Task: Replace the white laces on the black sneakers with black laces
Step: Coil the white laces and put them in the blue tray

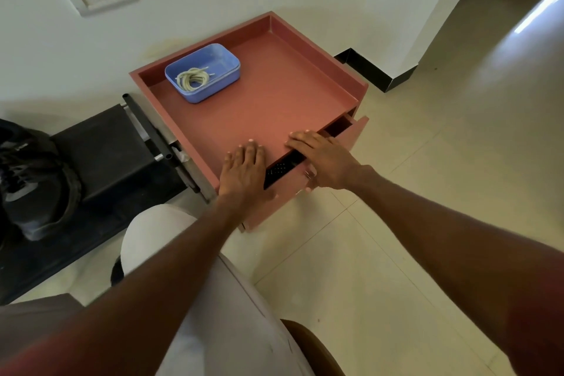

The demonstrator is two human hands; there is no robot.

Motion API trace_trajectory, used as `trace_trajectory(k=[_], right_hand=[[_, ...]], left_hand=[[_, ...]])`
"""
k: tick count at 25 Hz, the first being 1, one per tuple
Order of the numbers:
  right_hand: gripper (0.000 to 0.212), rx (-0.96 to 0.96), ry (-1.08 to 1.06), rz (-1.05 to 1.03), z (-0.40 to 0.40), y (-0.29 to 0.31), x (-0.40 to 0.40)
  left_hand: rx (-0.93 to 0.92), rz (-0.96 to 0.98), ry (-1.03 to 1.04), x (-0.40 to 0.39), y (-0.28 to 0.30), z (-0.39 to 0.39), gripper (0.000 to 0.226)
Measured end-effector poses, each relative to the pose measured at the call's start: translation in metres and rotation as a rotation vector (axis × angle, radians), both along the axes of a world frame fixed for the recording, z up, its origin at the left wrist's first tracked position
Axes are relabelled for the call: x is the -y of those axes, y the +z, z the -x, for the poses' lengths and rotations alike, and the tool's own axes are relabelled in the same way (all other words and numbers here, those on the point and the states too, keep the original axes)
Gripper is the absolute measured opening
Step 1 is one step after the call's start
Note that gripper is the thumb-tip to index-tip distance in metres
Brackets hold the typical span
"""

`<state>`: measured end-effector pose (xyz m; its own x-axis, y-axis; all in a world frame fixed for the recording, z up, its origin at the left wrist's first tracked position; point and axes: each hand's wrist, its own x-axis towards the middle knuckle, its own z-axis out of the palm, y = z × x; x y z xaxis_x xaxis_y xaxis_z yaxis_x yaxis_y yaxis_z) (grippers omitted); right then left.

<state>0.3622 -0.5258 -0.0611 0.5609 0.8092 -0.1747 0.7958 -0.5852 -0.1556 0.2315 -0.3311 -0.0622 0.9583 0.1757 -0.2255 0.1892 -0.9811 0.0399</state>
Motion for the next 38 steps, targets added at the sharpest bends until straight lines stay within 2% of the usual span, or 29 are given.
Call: trace_trajectory(k=[3, 4, 6, 9, 11, 13, 15, 18, 21, 24, 27, 30, 32, 35, 36, 38], right_hand=[[0.078, 0.198, -0.095, -0.112, 0.014, -0.006, -0.022], [0.068, 0.243, -0.15, -0.114, 0.019, -0.006, -0.033], [0.054, 0.272, -0.251, -0.091, 0.024, -0.003, -0.052], [0.043, 0.255, -0.283, -0.048, 0.028, 0.001, -0.062], [0.041, 0.206, -0.275, -0.011, 0.027, 0.009, -0.067], [0.037, 0.077, -0.322, -0.043, 0.025, 0.024, -0.081], [0.03, 0.0, -0.405, -0.172, 0.033, 0.038, -0.102], [0.029, -0.044, -0.414, -0.39, 0.058, 0.066, -0.149], [0.026, -0.141, -0.262, -0.494, 0.1, 0.098, -0.216], [0.025, -0.17, -0.091, -0.491, 0.139, 0.122, -0.279], [0.021, -0.172, 0.036, -0.396, 0.173, 0.138, -0.343], [0.04, -0.227, 0.041, -0.29, 0.207, 0.124, -0.419], [0.063, -0.281, 0.004, -0.224, 0.224, 0.103, -0.462], [0.1, -0.415, -0.118, -0.183, 0.231, 0.072, -0.51], [0.104, -0.445, -0.15, -0.191, 0.229, 0.065, -0.52], [0.091, -0.422, -0.12, -0.242, 0.223, 0.054, -0.533]], left_hand=[[0.144, -0.101, -0.055, -0.006, -0.001, -0.002, 0.078], [0.184, -0.115, -0.076, -0.006, -0.001, -0.002, 0.071], [0.202, -0.107, -0.086, -0.007, -0.002, 0.0, 0.072], [0.14, -0.052, -0.062, -0.004, 0.004, -0.001, 0.075], [0.136, 0.121, 0.005, -0.008, 0.021, -0.003, 0.062], [0.251, 0.236, 0.001, -0.027, 0.049, 0.007, 0.054], [0.43, 0.248, -0.005, -0.063, 0.078, 0.034, 0.051], [0.57, 0.244, 0.155, -0.135, 0.112, 0.09, 0.034], [0.55, 0.233, 0.356, -0.213, 0.12, 0.164, 0.026], [0.61, 0.363, 0.594, -0.272, 0.12, 0.237, 0.017], [0.656, 0.448, 0.893, -0.322, 0.111, 0.27, 0.023], [0.529, 0.463, 1.049, -0.371, 0.096, 0.277, 0.043], [0.397, 0.398, 1.001, -0.395, 0.088, 0.273, 0.06], [0.344, 0.326, 0.857, -0.435, 0.079, 0.266, 0.078], [0.338, 0.368, 0.86, -0.449, 0.075, 0.265, 0.08], [0.336, 0.416, 0.874, -0.477, 0.059, 0.268, 0.078]])
